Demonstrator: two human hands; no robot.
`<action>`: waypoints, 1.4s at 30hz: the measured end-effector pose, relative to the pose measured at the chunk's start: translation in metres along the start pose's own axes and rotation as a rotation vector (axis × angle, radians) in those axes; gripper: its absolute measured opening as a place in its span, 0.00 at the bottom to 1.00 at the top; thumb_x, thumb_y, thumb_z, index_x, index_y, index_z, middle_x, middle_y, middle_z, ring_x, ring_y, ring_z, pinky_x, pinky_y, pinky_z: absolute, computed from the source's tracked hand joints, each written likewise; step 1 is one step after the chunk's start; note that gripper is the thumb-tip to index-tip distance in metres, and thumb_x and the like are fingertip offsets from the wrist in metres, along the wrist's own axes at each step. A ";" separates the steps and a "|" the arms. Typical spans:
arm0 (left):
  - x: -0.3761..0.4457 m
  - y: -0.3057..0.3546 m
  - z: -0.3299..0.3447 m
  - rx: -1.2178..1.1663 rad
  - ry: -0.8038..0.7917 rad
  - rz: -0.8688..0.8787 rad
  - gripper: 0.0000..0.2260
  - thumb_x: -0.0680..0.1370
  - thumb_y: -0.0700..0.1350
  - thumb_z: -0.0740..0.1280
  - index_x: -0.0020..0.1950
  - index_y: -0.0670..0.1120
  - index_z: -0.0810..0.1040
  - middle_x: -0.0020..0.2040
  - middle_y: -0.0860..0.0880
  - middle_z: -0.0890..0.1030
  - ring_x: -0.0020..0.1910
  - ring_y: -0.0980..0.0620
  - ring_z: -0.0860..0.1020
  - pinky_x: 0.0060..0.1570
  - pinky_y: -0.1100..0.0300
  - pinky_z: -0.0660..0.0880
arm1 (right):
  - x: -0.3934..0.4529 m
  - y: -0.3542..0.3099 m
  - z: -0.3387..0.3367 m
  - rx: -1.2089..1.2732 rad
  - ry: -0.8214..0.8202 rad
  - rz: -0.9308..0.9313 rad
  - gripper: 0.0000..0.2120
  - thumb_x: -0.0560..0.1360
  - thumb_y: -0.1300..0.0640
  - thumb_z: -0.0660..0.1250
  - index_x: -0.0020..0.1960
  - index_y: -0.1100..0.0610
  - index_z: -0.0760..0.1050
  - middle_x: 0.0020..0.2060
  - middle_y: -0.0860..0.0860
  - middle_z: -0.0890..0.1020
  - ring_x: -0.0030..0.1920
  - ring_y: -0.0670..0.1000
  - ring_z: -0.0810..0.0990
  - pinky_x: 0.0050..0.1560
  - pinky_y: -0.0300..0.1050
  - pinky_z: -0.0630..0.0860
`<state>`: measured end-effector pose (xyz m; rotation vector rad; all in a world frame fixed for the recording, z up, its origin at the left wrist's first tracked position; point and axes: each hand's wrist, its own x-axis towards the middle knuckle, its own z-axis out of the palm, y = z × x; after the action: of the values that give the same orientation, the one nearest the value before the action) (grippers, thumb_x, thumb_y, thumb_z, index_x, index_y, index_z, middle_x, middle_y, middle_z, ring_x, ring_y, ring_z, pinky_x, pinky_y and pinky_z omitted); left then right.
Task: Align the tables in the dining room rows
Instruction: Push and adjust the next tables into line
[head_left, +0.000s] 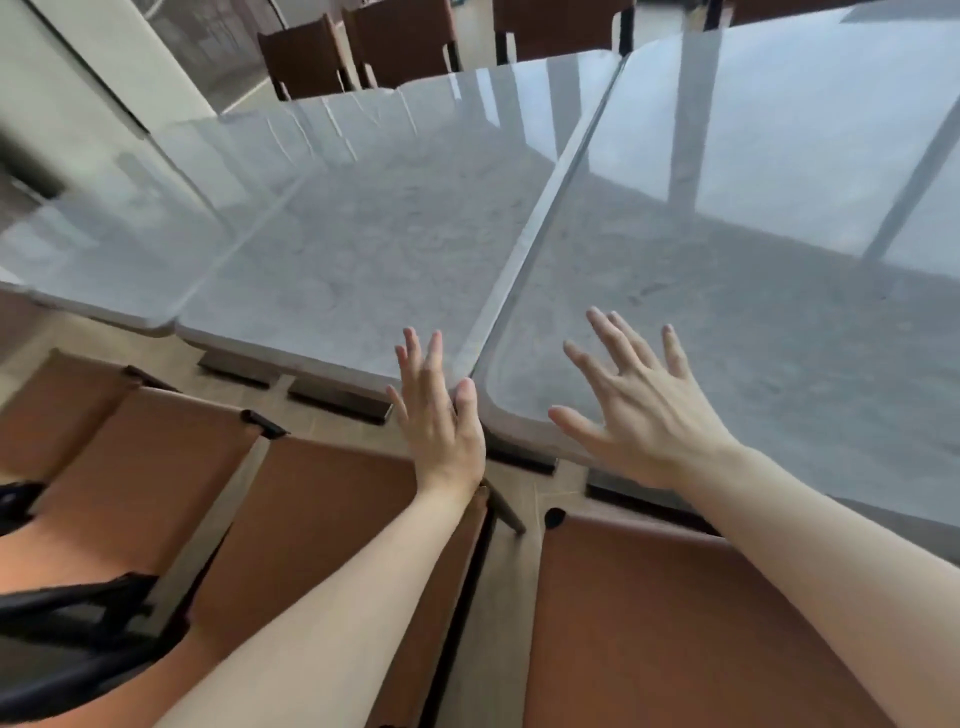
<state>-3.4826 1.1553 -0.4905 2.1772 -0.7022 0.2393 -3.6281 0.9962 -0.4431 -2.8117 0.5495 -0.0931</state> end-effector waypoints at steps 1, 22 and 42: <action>0.006 -0.003 -0.001 -0.042 0.083 -0.110 0.30 0.80 0.57 0.49 0.82 0.50 0.56 0.83 0.55 0.45 0.81 0.58 0.43 0.76 0.50 0.35 | 0.000 -0.001 0.008 -0.026 -0.007 -0.015 0.41 0.74 0.29 0.39 0.82 0.47 0.52 0.83 0.54 0.46 0.82 0.52 0.42 0.79 0.65 0.40; 0.028 0.041 0.055 -0.911 0.771 -1.035 0.33 0.76 0.67 0.58 0.77 0.51 0.69 0.75 0.48 0.71 0.73 0.46 0.71 0.75 0.47 0.63 | 0.007 0.006 0.033 0.089 0.153 0.018 0.33 0.79 0.38 0.47 0.73 0.55 0.73 0.75 0.61 0.70 0.77 0.60 0.66 0.75 0.70 0.54; 0.001 0.140 0.069 -0.328 0.053 -0.067 0.28 0.82 0.52 0.51 0.82 0.48 0.54 0.83 0.50 0.44 0.77 0.66 0.46 0.75 0.69 0.49 | -0.015 0.036 -0.012 0.423 0.001 -0.077 0.29 0.76 0.45 0.47 0.63 0.58 0.77 0.69 0.53 0.77 0.77 0.52 0.64 0.77 0.50 0.52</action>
<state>-3.5646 1.0311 -0.4434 1.8706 -0.5923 0.1351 -3.6567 0.9671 -0.4422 -2.4185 0.3692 -0.2012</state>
